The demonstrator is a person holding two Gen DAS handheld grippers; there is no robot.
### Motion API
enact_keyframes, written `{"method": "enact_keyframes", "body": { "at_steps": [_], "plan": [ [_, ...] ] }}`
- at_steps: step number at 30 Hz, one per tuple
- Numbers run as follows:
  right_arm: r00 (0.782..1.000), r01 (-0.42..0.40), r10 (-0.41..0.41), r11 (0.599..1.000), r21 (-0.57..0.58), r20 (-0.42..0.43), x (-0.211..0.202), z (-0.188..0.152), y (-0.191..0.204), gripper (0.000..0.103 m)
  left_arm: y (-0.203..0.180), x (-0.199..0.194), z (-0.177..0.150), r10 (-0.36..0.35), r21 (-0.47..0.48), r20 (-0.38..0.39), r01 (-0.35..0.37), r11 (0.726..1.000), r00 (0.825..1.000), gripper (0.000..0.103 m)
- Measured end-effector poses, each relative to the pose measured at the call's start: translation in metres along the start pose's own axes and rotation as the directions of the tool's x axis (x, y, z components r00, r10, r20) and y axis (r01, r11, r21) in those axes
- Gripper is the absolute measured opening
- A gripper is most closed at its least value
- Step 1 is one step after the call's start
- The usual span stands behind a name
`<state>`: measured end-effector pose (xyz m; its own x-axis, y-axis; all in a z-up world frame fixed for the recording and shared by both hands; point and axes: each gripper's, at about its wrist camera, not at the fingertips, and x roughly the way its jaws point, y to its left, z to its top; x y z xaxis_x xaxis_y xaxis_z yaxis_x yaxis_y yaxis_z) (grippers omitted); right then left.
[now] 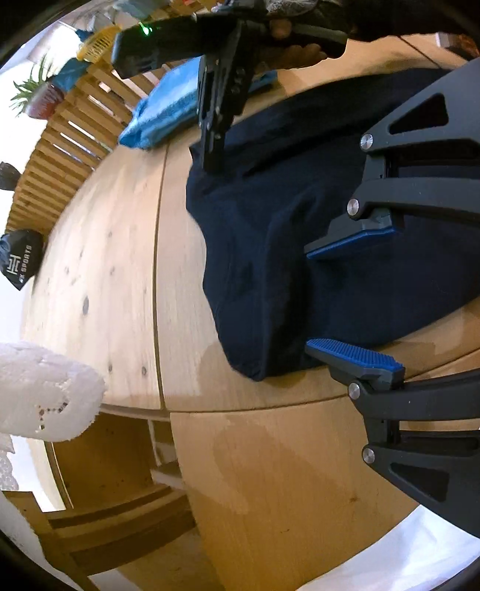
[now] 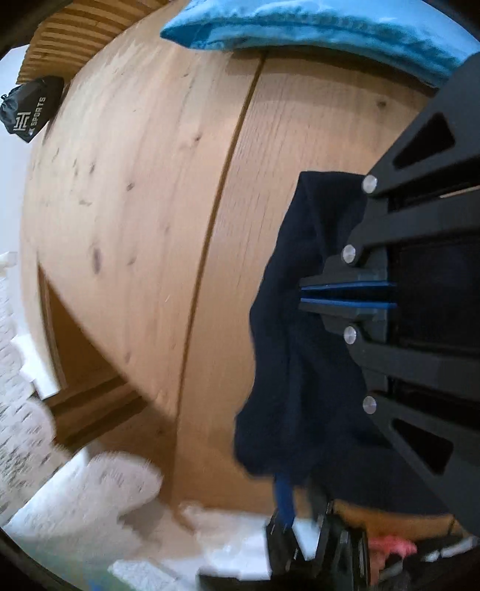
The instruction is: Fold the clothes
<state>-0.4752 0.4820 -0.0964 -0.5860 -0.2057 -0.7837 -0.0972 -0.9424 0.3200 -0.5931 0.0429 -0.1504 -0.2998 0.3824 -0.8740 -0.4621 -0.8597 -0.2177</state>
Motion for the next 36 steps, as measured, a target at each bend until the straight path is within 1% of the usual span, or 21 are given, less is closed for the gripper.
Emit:
{"method": "enact_keyframes", "body": {
  "at_steps": [3,4,6,9,11,12,14,16,17,19,20,22,23,26,29,30,31,33,34,35,36],
  "plan": [
    [1.000,0.013,-0.013,1.000,-0.004,-0.003,-0.006,-0.006,-0.003,0.005,-0.007,-0.009,-0.002,0.031,-0.002,0.009,-0.031,1.000,0.999,0.043],
    [1.000,0.017,-0.017,1.000,-0.005,-0.004,-0.008,-0.009,-0.004,0.005,-0.012,-0.017,-0.005,0.019,0.005,0.023,-0.019,1.000,1.000,0.043],
    [0.999,0.033,-0.034,0.999,-0.042,-0.019,-0.031,-0.032,-0.003,0.005,-0.029,-0.035,-0.013,-0.046,0.023,0.048,0.045,0.999,0.998,0.043],
    [0.998,0.032,-0.036,0.996,-0.077,-0.049,-0.056,-0.068,-0.002,0.005,-0.073,-0.046,-0.028,-0.143,0.098,0.033,0.139,0.985,0.989,0.043],
    [0.995,0.024,-0.031,0.997,-0.074,-0.090,-0.050,-0.090,-0.006,0.005,-0.103,-0.045,-0.038,-0.216,0.131,0.001,0.214,0.968,0.976,0.043],
    [0.993,0.024,-0.033,0.997,-0.079,-0.112,-0.043,-0.098,-0.006,0.005,-0.119,-0.041,-0.045,-0.259,0.147,-0.024,0.260,0.954,0.966,0.043],
    [0.987,0.025,-0.038,0.996,-0.088,-0.154,-0.029,-0.114,-0.006,0.005,-0.146,-0.036,-0.062,-0.286,0.191,-0.073,0.295,0.936,0.956,0.043],
    [0.985,0.051,-0.070,0.992,-0.118,-0.157,-0.017,-0.122,-0.004,0.005,-0.169,-0.028,-0.080,-0.282,0.245,-0.129,0.306,0.920,0.951,0.043],
    [0.984,0.066,-0.087,0.989,-0.134,-0.155,-0.012,-0.126,-0.003,0.001,-0.177,-0.023,-0.090,-0.272,0.270,-0.164,0.309,0.912,0.948,0.043],
    [0.986,0.059,-0.078,0.989,-0.132,-0.148,-0.016,-0.136,0.001,0.000,-0.187,-0.009,-0.109,-0.192,0.316,-0.221,0.257,0.913,0.956,0.041],
    [0.987,0.053,-0.071,0.990,-0.129,-0.143,-0.019,-0.140,0.003,0.001,-0.189,-0.008,-0.115,-0.161,0.336,-0.222,0.230,0.913,0.962,0.047],
    [0.989,0.041,-0.058,0.991,-0.124,-0.135,-0.025,-0.150,0.007,0.004,-0.192,-0.011,-0.123,-0.116,0.369,-0.198,0.184,0.911,0.973,0.047],
    [0.990,0.035,-0.051,0.992,-0.121,-0.131,-0.028,-0.155,0.009,0.005,-0.191,-0.015,-0.124,-0.113,0.358,-0.194,0.178,0.917,0.974,0.047],
    [0.993,0.017,-0.030,0.993,-0.113,-0.118,-0.038,-0.170,0.016,0.005,-0.191,-0.035,-0.128,-0.170,0.325,-0.150,0.211,0.922,0.974,0.047],
    [0.994,-0.001,-0.010,0.994,-0.105,-0.105,-0.047,-0.184,0.022,0.005,-0.198,-0.043,-0.134,-0.197,0.326,-0.128,0.229,0.917,0.972,0.047],
    [0.994,0.004,-0.016,0.993,-0.114,-0.109,-0.047,-0.192,0.026,0.005,-0.199,-0.042,-0.136,-0.205,0.322,-0.126,0.236,0.917,0.971,0.047],
    [0.992,0.007,-0.024,0.991,-0.135,-0.125,-0.043,-0.204,0.033,0.005,-0.201,-0.040,-0.138,-0.200,0.324,-0.129,0.232,0.917,0.971,0.047],
    [0.988,0.015,-0.039,0.988,-0.154,-0.152,-0.035,-0.214,0.043,0.005,-0.210,-0.033,-0.142,-0.178,0.332,-0.137,0.215,0.918,0.974,0.047],
    [0.986,0.041,-0.067,0.984,-0.175,-0.150,-0.030,-0.219,0.046,0.005,-0.214,-0.029,-0.144,-0.167,0.337,-0.142,0.206,0.919,0.976,0.045],
    [0.985,0.072,-0.101,0.977,-0.200,-0.142,-0.026,-0.223,0.050,0.000,-0.219,-0.026,-0.146,-0.156,0.341,-0.146,0.198,0.919,0.977,0.044],
    [0.982,0.103,-0.135,0.969,-0.224,-0.133,-0.021,-0.228,0.053,0.000,-0.223,-0.026,-0.152,-0.137,0.353,-0.147,0.181,0.918,0.980,0.042]
  ]
}}
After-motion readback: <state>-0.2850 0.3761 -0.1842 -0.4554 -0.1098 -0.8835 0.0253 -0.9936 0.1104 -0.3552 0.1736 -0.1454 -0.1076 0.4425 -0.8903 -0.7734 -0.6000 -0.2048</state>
